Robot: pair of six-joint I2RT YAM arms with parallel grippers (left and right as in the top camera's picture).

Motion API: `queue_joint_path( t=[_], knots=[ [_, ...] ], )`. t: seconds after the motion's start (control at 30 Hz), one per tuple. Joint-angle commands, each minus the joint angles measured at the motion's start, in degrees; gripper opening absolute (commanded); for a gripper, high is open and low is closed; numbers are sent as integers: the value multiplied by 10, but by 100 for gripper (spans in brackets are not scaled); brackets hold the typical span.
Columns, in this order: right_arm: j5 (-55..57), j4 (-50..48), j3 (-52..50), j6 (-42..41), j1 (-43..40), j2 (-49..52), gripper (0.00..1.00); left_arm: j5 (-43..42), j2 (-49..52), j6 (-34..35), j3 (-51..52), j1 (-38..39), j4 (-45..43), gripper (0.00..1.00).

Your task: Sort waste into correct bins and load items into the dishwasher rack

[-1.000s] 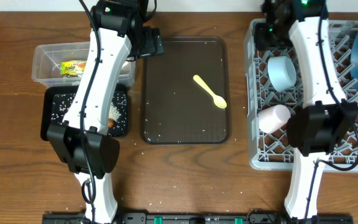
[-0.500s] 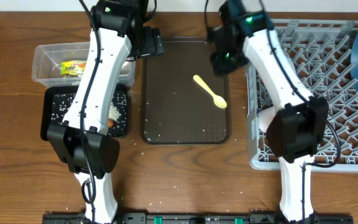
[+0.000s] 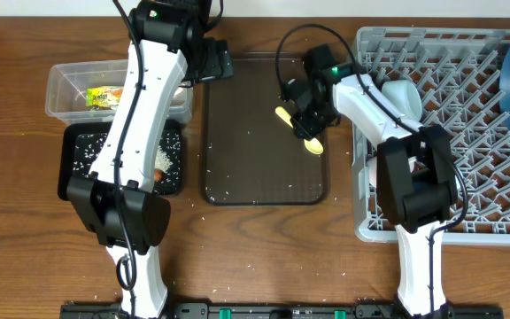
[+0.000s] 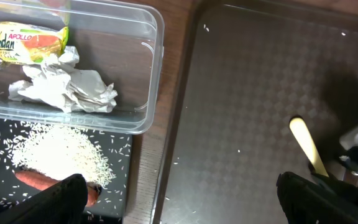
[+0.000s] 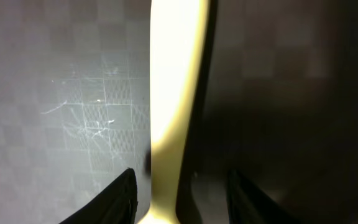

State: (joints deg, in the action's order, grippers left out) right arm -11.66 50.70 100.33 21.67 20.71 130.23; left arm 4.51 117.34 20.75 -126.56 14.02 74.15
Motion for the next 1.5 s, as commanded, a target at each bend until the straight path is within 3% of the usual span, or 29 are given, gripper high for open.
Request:
queue_joint_path(
  t=[0.0, 0.23, 0.4, 0.7, 1.0, 1.17, 1.33, 1.47],
  knots=[
    [-23, -29, -31, 11, 7, -12, 41, 7, 2, -7, -3, -2, 2, 100],
    [-24, -44, -70, 6, 12, -9, 23, 7, 2, -7, -3, -2, 2, 100],
    [-24, -29, -73, -17, 11, -9, 1, 7, 2, -7, -3, -2, 2, 100],
    [-59, -4, -37, -35, 6, -26, 1, 7, 2, -7, -3, -2, 2, 100],
    [-95, 60, 85, -131, -34, -109, 1, 7, 2, -7, -3, -2, 2, 100],
    [0, 66, 91, -216, -87, -165, 1, 7, 2, -7, -3, -2, 2, 100],
    [107, 79, 90, -238, -126, -174, 1, 7, 2, -7, -3, -2, 2, 100],
    [117, 76, 74, -238, -146, -163, 1, 7, 2, -7, -3, -2, 2, 100]
  ],
)
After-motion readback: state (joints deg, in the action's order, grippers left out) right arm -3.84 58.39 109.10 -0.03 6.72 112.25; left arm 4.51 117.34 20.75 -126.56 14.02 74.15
